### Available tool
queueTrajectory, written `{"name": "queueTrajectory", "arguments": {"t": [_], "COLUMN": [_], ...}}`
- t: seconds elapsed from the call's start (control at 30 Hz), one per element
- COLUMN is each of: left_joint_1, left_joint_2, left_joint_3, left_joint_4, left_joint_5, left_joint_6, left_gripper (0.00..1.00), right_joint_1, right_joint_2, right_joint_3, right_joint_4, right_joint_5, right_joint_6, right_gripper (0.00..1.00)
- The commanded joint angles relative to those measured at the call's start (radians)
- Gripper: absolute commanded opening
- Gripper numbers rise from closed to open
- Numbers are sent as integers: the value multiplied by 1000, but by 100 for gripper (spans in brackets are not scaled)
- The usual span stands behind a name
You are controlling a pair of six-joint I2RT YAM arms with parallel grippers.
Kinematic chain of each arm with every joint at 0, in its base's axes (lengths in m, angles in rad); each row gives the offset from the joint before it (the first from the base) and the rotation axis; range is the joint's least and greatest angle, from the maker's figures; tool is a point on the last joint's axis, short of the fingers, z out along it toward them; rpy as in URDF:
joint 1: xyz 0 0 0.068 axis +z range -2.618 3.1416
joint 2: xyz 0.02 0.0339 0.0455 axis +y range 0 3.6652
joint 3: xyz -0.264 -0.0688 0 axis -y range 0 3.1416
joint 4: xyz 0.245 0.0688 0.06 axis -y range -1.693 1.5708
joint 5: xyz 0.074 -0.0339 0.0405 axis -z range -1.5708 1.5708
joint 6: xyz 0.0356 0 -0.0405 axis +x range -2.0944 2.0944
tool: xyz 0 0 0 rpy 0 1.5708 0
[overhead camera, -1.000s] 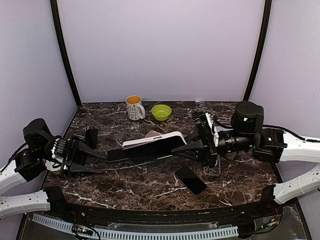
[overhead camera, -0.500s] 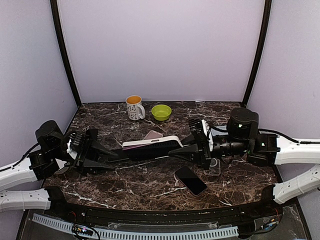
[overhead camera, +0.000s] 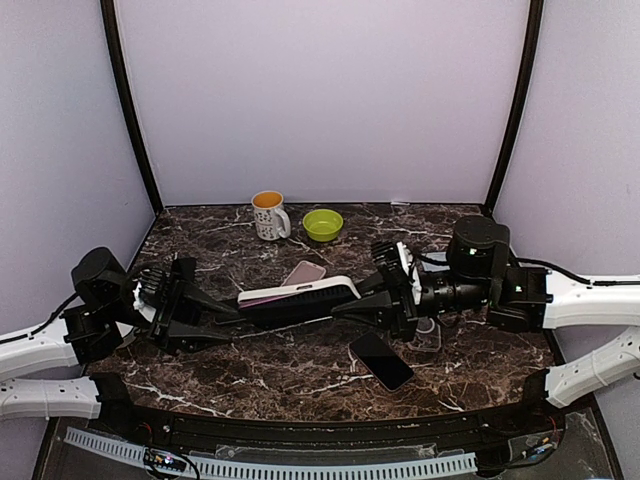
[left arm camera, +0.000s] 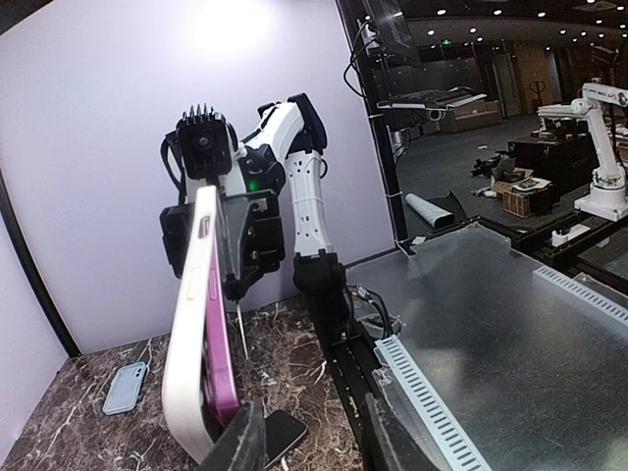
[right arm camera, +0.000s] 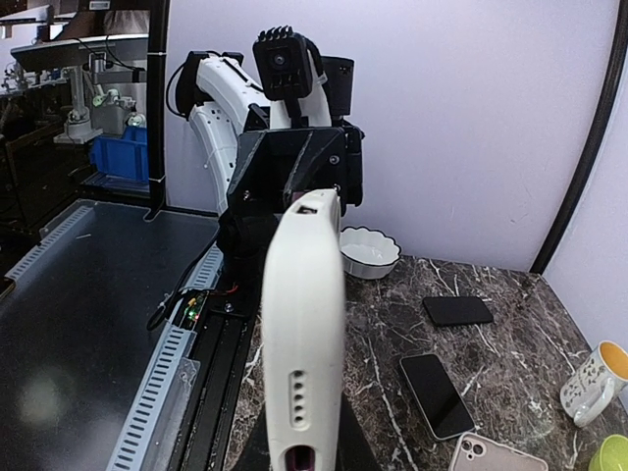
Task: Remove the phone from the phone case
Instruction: Pass from the right arm to the left
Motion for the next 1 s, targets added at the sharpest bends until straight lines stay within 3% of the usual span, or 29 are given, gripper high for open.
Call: {"name": "queueTrajectory", "arguments": {"t": [0.0, 0.97], "left_joint_1": [-7, -8], "left_joint_2": [-7, -7], "left_joint_3": [-22, -19], "left_joint_4": [65, 30], "left_joint_5": [-33, -40], "left_joint_6": [-20, 0], "left_gripper": [37, 36], "right_joint_1": [-4, -3], "right_joint_2": [-2, 26], "right_joint_3": [53, 75], "right_joint_4": [119, 127], "right_joint_5": [-37, -83], "right_joint_6": [19, 42], "right_gripper": [0, 0]}}
